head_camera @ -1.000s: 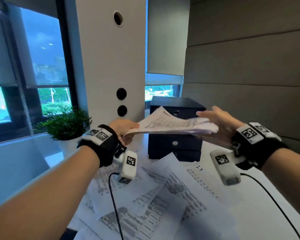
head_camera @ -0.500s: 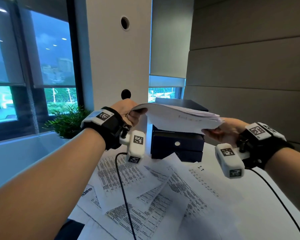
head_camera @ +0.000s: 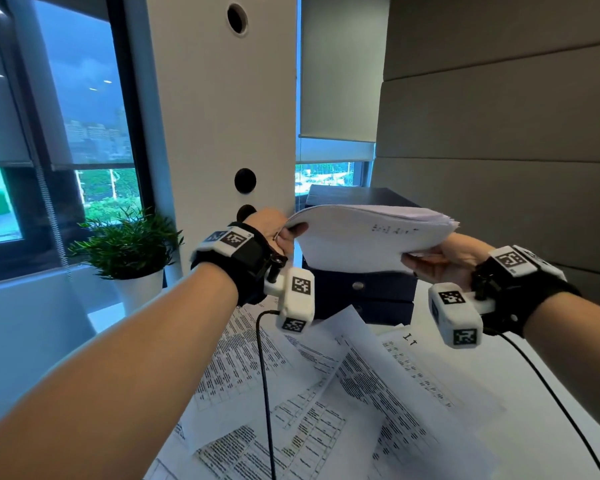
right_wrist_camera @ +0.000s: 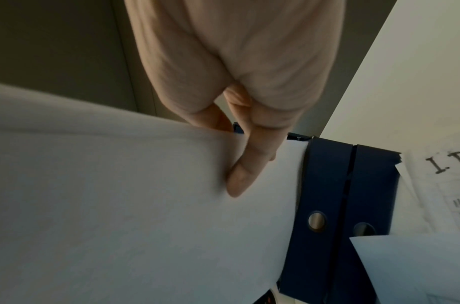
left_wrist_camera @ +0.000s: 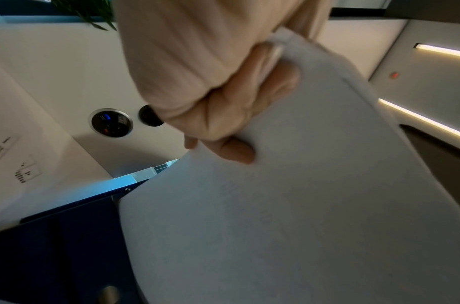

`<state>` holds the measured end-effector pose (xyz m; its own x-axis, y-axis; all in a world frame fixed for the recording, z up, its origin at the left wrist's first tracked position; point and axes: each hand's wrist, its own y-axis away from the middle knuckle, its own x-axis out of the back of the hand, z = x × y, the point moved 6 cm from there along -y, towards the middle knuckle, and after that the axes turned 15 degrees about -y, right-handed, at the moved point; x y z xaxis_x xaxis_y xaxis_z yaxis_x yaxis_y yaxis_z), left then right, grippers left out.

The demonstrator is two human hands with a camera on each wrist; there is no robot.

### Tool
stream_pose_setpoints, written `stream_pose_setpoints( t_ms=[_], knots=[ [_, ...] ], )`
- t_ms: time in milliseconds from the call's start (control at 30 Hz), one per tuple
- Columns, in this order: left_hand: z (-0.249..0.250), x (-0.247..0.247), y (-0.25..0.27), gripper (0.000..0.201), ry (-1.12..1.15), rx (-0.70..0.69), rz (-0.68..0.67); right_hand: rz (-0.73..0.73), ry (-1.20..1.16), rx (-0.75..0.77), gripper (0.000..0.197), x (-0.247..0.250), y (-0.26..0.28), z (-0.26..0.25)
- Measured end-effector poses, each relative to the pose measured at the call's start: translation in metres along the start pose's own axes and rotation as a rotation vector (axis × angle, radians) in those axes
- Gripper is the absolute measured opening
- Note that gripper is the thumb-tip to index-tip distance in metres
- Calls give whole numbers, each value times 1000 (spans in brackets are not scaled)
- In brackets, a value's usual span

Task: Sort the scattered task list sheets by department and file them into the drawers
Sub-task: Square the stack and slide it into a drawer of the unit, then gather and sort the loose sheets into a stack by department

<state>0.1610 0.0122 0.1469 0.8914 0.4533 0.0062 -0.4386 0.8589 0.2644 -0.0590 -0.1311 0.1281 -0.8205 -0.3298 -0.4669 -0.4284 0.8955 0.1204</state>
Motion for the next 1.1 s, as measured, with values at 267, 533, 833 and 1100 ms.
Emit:
stream_pose_setpoints(
  t_ms=[267, 533, 833, 1100],
  knots=[
    [-29, -6, -84, 34, -269, -10, 150, -99, -60, 53, 24, 10, -28, -2],
    [-54, -4, -121, 17, -77, -112, 442, -53, 676, 489, 8, 29, -71, 24],
    [-67, -23, -150, 27, -976, -270, 260, -161, 1713, 300, 44, 27, -122, 63],
    [-107, 29, -89, 42, -1192, -96, 298, -58, 1466, 254, 54, 69, -53, 76]
  ],
)
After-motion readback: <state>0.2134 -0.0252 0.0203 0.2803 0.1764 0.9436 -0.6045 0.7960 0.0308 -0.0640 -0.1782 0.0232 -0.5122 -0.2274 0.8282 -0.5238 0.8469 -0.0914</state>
